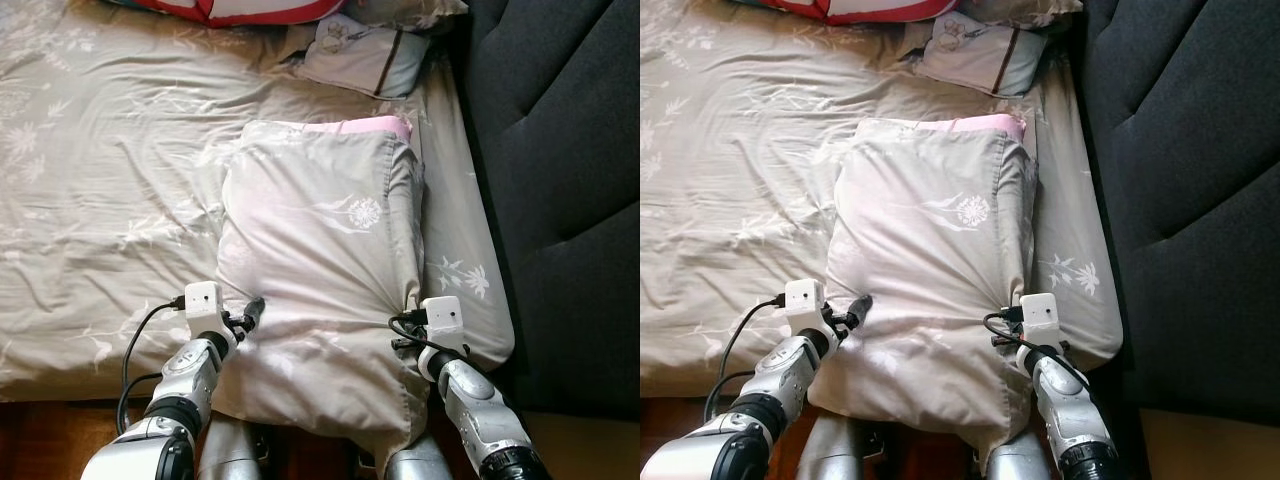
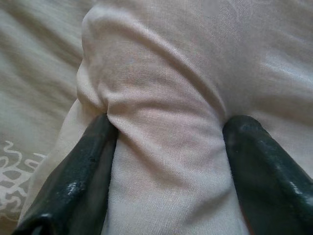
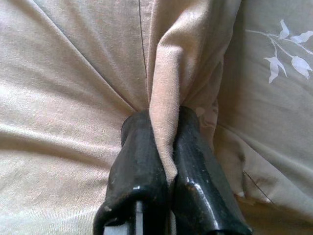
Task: Clean up the room
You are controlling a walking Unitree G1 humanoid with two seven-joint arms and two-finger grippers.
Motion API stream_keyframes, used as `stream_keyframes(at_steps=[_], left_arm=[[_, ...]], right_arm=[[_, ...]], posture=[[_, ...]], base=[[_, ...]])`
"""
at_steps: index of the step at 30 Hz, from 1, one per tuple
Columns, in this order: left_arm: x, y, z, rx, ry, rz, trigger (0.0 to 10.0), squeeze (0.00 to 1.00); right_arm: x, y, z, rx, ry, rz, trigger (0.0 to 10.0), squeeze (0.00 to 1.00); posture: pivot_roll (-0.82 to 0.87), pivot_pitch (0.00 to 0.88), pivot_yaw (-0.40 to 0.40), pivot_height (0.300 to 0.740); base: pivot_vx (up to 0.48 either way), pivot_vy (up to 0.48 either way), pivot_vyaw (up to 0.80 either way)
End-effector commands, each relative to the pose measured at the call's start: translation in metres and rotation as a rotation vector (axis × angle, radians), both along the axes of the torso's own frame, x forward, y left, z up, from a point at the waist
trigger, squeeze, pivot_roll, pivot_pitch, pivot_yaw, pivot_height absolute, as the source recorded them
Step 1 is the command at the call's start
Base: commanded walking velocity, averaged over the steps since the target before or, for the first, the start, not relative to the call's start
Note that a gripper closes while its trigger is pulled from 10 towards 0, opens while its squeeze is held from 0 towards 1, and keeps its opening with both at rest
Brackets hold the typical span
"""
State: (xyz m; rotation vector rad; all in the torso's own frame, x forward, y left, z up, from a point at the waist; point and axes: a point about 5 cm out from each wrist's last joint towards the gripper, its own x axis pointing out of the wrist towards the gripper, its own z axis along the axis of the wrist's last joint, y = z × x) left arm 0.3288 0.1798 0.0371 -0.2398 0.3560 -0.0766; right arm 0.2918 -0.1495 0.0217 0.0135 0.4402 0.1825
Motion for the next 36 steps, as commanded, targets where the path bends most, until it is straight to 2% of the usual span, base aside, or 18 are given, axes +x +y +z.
stream_keyframes(at_steps=[1,11,23,36], left_arm=[[-0.026,-0.009,-0.035,-0.034,0.169,-0.029,0.0,0.0],[-0.034,-0.01,-0.041,-0.072,0.178,-0.007,0.0,0.0],[-0.032,-0.009,-0.039,-0.08,0.151,0.006,0.0,0.0],[-0.031,-0.011,-0.035,-0.084,0.109,-0.007,0.0,0.0]], right_arm=[[-0.042,-0.011,-0.046,-0.016,0.249,-0.034,0.0,0.0],[-0.045,-0.004,-0.048,-0.003,0.257,-0.024,0.0,0.0],[-0.042,0.003,-0.048,0.014,0.255,-0.013,0.0,0.0],[-0.031,0.011,-0.044,0.028,0.232,-0.005,0.0,0.0]], posture=[[-0.3,0.433,-0.088,0.65],[-0.29,0.435,-0.086,0.65],[-0.27,0.427,-0.082,0.65],[-0.23,0.387,-0.064,0.65]], base=[[0.0,0.0,0.0],[0.0,0.0,0.0],[0.0,0.0,0.0],[0.0,0.0,0.0]])
